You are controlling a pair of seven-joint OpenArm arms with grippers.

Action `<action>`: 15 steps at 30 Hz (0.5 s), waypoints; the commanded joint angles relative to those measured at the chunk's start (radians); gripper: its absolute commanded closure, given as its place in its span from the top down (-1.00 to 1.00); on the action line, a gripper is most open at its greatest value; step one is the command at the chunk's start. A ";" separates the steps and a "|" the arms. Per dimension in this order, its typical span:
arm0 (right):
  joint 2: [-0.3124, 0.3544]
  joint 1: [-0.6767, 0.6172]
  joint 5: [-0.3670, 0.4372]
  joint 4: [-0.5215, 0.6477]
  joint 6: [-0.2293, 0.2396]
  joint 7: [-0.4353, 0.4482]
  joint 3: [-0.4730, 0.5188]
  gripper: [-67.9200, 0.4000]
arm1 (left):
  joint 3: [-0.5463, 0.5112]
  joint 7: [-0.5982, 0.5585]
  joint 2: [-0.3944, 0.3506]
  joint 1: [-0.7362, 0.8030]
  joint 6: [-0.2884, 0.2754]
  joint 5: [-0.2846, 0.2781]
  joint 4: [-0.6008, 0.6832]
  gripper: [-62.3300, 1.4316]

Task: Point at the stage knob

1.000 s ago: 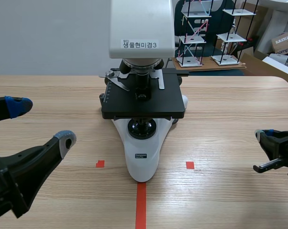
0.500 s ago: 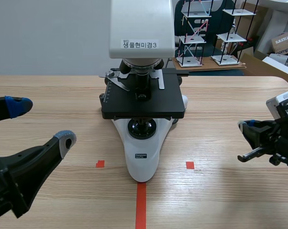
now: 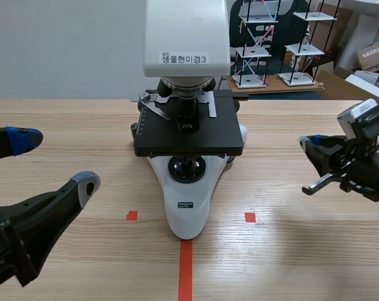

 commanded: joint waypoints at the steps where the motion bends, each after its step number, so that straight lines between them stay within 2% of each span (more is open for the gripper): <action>1: 0.017 0.045 0.015 -0.016 0.012 0.034 -0.017 -0.99 | -0.006 -0.014 0.005 0.005 -0.002 -0.009 0.006 1.00; 3: 0.016 0.074 0.015 -0.046 0.044 0.060 -0.040 -0.99 | -0.006 -0.014 0.005 0.005 -0.002 -0.009 0.006 1.00; 6: 0.016 0.109 0.015 -0.070 0.064 0.092 -0.072 -0.99 | -0.006 -0.014 0.005 0.005 -0.002 -0.009 0.006 1.00; 10: 0.015 0.145 0.014 -0.072 0.127 0.122 -0.102 -0.99 | -0.006 -0.014 0.005 0.005 -0.002 -0.009 0.006 1.00; 15: 0.013 0.190 -0.005 -0.072 0.146 0.122 -0.141 -0.99 | -0.006 -0.014 0.005 0.005 -0.002 -0.009 0.006 1.00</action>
